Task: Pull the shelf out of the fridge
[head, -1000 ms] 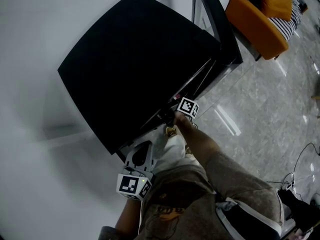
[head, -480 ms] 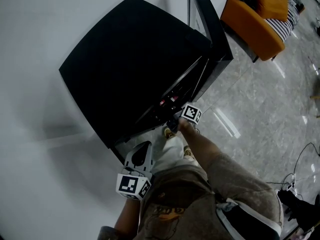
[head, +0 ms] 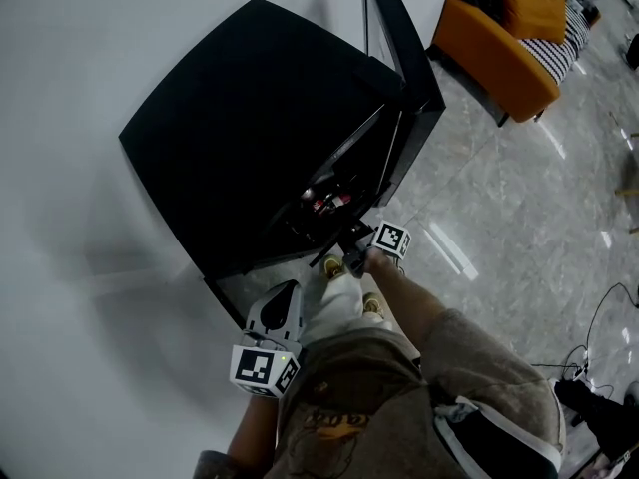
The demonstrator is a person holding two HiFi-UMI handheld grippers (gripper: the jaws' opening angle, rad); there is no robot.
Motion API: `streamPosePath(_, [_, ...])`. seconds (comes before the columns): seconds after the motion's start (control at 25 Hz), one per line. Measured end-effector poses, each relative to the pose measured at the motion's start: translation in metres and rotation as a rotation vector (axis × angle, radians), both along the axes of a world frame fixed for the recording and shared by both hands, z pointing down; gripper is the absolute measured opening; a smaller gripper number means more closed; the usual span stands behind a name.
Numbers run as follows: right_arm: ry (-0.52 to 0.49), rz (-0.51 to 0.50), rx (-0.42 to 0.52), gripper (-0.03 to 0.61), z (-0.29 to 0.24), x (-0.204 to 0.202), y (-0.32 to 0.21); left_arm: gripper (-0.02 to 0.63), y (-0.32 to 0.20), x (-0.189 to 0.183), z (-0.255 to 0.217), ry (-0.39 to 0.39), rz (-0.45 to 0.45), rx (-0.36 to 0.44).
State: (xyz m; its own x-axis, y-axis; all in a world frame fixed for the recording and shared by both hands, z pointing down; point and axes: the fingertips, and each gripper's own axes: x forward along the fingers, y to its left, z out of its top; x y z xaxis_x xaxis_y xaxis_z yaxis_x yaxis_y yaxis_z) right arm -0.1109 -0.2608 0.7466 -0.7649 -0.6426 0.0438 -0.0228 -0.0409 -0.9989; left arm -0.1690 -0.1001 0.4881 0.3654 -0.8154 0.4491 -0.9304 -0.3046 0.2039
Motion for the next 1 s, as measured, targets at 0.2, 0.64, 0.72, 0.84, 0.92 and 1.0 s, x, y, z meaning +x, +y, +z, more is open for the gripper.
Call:
streamPosePath(0.2, [0.009, 0.005, 0.009, 0.028, -0.001, 0.017, 0.016, 0.005, 0.006, 0.006, -0.005, -0.001, 0.007, 0.014])
streamPosePath(0.64, [0.021, 0.038, -0.023, 0.026, -0.009, 0.049, 0.048, 0.006, 0.014, 0.024, -0.015, 0.003, 0.041, 0.040])
streamPosePath(0.72, [0.023, 0.044, -0.026, 0.026, -0.011, 0.052, 0.051, 0.005, 0.014, 0.027, -0.017, 0.005, 0.049, 0.048])
streamPosePath(0.84, [0.033, 0.050, -0.022, 0.026, -0.013, 0.059, 0.058, 0.005, 0.017, 0.032, -0.019, 0.006, 0.060, 0.057])
streamPosePath(0.92, [0.047, 0.052, -0.026, 0.026, -0.016, 0.063, 0.064, 0.005, 0.019, 0.034, -0.021, 0.007, 0.066, 0.060])
streamPosePath(1.0, [0.076, 0.046, -0.022, 0.028, -0.016, 0.069, 0.071, 0.005, 0.022, 0.036, -0.023, 0.007, 0.077, 0.066])
